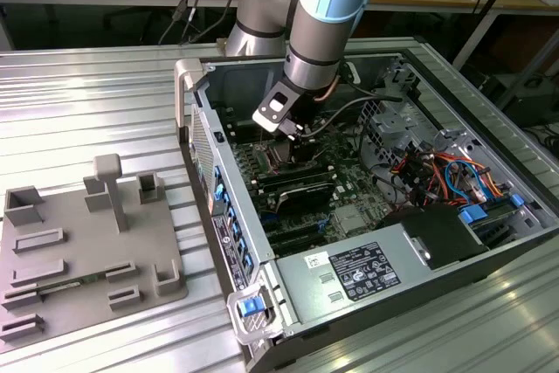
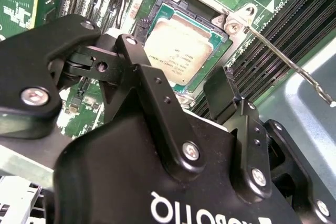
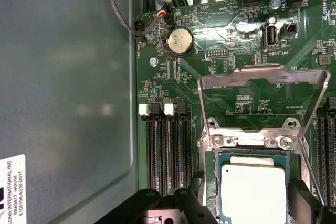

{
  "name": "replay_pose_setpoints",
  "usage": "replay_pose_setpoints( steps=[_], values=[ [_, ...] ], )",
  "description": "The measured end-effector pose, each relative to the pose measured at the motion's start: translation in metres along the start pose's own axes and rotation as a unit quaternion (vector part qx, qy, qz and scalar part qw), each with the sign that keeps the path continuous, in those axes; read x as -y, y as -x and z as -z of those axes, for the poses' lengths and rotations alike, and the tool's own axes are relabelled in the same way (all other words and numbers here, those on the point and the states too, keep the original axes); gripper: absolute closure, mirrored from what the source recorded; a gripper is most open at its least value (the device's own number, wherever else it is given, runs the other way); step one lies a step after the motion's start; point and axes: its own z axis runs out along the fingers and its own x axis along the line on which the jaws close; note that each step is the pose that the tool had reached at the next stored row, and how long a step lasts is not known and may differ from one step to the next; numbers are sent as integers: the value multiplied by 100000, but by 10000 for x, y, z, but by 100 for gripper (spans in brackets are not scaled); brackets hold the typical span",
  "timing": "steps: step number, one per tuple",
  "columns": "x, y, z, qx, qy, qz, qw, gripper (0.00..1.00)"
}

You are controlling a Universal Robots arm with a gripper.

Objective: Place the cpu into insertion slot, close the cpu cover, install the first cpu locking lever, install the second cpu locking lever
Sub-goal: 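Place the cpu into insertion slot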

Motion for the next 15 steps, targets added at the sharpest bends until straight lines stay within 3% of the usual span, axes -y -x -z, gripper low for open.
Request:
replay_pose_setpoints(
  steps=[15],
  values=[
    [9,14,-28,4,-2,-27,100000,30]
  ],
)
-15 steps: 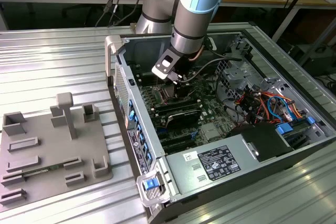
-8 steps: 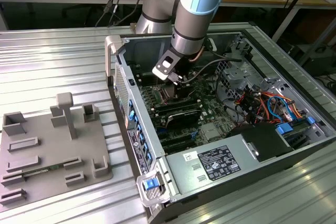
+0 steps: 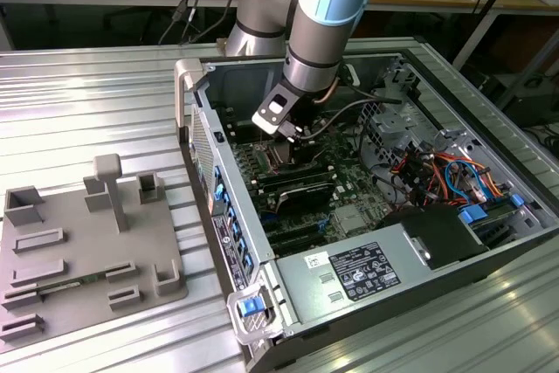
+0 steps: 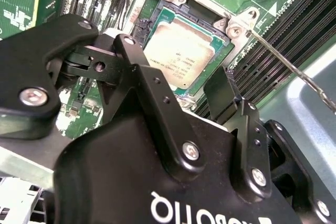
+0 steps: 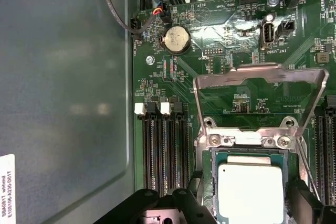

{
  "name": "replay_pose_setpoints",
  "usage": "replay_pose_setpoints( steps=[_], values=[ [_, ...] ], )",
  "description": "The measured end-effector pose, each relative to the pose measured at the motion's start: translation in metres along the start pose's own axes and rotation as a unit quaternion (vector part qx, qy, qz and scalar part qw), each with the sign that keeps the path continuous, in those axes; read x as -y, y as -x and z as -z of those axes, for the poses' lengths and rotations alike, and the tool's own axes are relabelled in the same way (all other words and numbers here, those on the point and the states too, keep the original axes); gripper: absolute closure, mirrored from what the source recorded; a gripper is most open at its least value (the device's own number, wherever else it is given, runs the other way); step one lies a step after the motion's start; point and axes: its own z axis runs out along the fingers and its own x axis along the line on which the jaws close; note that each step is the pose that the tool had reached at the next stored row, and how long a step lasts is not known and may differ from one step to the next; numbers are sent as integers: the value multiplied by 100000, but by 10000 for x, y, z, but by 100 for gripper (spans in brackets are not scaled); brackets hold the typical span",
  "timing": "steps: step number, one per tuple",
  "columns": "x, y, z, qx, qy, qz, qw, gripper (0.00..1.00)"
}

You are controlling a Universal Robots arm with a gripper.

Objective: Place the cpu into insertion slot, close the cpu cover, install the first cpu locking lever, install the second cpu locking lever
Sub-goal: 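Place the cpu into insertion slot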

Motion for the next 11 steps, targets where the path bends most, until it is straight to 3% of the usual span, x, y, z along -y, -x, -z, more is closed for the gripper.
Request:
replay_pose_setpoints(
  steps=[2,11],
  values=[
    [1,2,4,42,-33,6,100000,36],
    [-1,-3,-2,-93,26,-9,100000,35]
  ],
)
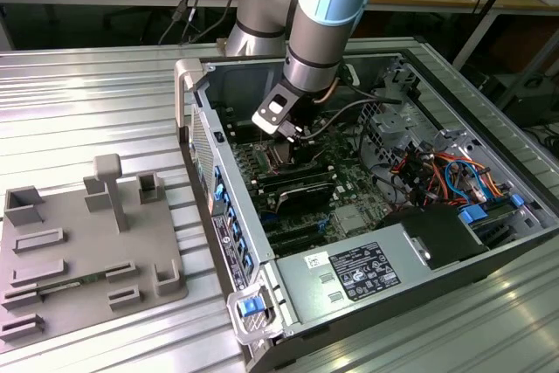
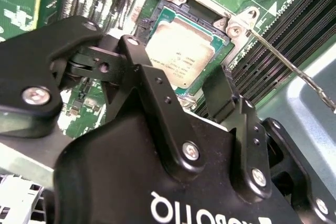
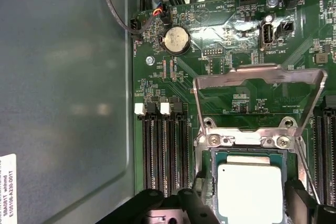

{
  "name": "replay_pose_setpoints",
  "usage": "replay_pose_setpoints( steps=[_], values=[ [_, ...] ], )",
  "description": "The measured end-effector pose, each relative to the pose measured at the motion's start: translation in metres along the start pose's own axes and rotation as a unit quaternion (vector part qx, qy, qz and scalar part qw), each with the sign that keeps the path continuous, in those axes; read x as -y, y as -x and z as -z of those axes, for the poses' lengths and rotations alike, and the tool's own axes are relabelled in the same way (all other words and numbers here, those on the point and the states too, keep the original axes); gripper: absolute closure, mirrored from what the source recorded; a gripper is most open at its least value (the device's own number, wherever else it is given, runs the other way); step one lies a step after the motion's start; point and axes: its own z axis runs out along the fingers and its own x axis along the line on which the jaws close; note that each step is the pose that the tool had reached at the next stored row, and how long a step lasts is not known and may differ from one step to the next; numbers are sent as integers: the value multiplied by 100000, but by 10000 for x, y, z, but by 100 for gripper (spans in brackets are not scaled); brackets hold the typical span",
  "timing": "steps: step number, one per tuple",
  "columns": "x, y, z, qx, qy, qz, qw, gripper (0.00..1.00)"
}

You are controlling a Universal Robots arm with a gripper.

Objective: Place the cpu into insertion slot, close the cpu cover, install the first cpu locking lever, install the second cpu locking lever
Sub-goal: 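Place the cpu into insertion slot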

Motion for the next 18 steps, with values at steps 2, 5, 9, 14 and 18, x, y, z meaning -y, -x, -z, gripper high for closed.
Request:
replay_pose_setpoints(
  steps=[2,5,9,14,18],
  values=[
    [1,3,11,97,-34,5,100000,30],
    [0,3,35,95,-35,7,100000,30],
    [-2,2,73,92,-31,9,100000,30],
    [-4,1,135,92,-32,9,100000,30],
    [-6,1,194,97,-33,8,100000,38]
  ],
)
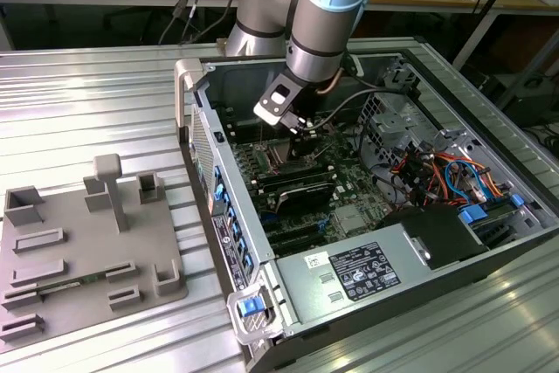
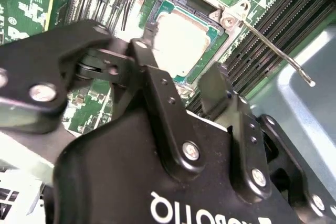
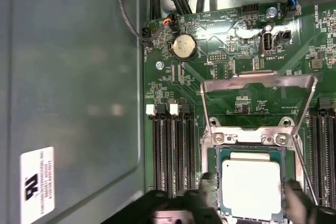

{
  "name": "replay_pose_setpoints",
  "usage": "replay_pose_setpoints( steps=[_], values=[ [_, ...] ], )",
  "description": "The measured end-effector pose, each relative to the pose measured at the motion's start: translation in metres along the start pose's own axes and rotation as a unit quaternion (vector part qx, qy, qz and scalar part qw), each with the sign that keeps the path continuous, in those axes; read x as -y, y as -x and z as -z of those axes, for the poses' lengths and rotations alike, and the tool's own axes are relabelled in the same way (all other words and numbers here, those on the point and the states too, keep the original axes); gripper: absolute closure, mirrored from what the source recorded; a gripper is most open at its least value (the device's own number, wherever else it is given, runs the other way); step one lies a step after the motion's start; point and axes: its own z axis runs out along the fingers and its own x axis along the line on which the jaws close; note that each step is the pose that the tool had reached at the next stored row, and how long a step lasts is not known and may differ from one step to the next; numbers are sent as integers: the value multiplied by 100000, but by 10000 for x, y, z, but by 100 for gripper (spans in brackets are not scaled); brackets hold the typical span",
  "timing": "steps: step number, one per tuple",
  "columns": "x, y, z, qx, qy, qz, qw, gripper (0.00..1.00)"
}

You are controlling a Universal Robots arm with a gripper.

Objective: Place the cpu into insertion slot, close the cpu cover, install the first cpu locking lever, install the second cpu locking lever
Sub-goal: 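Place the cpu into insertion slot, then close the cpu cover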

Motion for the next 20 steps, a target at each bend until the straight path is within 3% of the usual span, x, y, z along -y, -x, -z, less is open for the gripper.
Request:
replay_pose_setpoints(
  steps=[2,7,20],
  values=[
    [-2,-1,52,-3,2,-2,100000,56],
    [-5,-2,128,-4,1,0,100000,87],
    [-6,-2,167,-20,0,1,100000,89]
  ],
)
